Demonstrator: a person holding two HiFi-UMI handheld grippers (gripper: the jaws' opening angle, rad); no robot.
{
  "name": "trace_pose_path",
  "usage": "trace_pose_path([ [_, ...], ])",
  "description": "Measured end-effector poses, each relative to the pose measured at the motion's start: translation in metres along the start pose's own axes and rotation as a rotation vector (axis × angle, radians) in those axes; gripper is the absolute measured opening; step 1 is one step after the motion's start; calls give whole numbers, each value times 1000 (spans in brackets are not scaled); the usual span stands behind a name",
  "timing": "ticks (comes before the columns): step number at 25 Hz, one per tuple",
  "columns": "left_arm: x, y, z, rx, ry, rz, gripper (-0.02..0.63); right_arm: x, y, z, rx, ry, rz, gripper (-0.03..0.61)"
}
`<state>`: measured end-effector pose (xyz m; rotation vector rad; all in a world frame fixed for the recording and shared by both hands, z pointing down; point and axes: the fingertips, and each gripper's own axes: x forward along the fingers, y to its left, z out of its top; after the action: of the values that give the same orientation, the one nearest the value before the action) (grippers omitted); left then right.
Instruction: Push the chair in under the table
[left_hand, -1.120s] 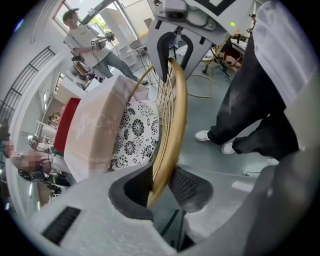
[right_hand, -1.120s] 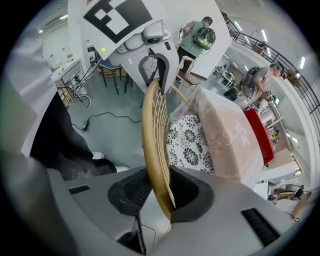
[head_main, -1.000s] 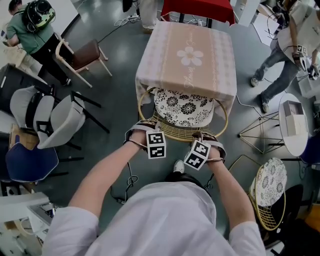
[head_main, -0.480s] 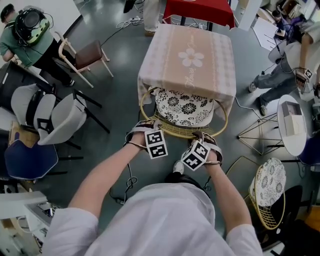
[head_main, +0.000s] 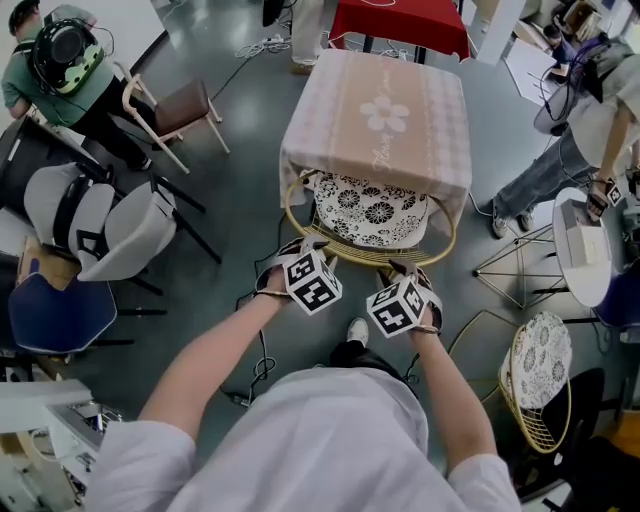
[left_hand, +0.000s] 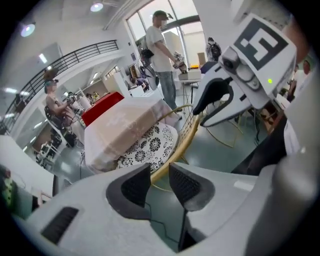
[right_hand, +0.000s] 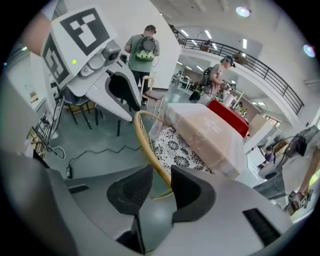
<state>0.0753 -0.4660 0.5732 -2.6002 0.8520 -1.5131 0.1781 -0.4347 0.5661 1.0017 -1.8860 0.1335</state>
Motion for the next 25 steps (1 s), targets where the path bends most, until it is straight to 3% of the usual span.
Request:
trace_pose_path([
  [4, -19, -15, 16, -150, -90, -31, 110, -20, 2, 13, 165, -88, -5, 59],
  [7, -32, -24, 28, -263, -160, -41, 62, -35, 4, 21, 269, -146, -13, 40],
  [12, -57, -34, 48, -419, -274, -50, 31, -58, 4, 27, 391, -214, -32, 24],
  [17, -78, -40, 62, -512, -364, -47, 21, -83, 3, 35, 477, -290, -57, 13],
  [25, -107, -54, 75, -564, -447, -25, 6, -118, 9, 47, 566, -397, -94, 3],
])
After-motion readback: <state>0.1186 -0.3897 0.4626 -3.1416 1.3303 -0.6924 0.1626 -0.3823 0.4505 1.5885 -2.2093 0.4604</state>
